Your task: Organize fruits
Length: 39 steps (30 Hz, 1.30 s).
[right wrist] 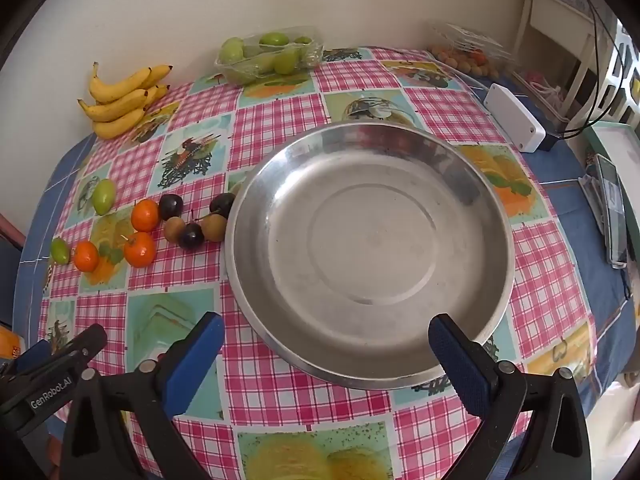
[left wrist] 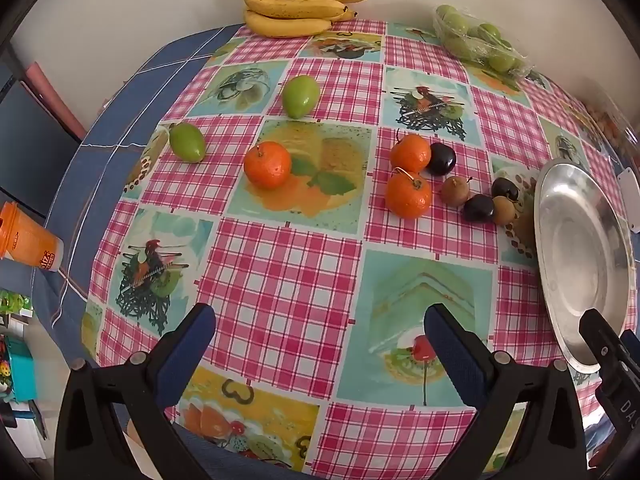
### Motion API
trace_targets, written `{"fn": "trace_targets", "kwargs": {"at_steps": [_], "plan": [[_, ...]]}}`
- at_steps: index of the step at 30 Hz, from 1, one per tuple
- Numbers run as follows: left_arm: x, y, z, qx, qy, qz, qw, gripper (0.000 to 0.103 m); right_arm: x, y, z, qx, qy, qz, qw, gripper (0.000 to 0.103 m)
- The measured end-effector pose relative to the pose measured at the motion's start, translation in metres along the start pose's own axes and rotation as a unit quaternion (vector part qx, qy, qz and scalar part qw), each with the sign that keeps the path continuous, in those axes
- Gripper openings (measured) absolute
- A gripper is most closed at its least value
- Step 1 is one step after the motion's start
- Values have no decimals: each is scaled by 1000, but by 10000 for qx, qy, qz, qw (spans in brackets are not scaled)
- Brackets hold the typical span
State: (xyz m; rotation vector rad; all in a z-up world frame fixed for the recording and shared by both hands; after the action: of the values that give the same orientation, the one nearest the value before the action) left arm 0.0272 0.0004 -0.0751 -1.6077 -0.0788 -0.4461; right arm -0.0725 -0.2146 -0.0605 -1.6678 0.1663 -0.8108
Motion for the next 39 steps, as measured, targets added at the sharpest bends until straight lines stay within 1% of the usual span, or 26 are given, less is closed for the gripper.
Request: {"fn": "trace_targets", "kwargs": {"at_steps": [39], "plan": [[1,1,0,31,-66,12,10000,103,1,0,3,13,-28,6,10000,103]]}}
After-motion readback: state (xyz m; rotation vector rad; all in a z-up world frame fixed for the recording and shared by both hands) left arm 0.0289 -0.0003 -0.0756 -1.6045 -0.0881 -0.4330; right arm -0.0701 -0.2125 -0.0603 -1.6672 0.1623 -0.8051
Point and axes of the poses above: each gripper's, at about its wrist camera, not at the fingertips, and y roughly the way its jaws point, z to its left, x to its top, the point moved 8 cm from there along y, roughly the way its jaws point, and after that the axes turned 6 degrees about -x, right-handed, at the moved point
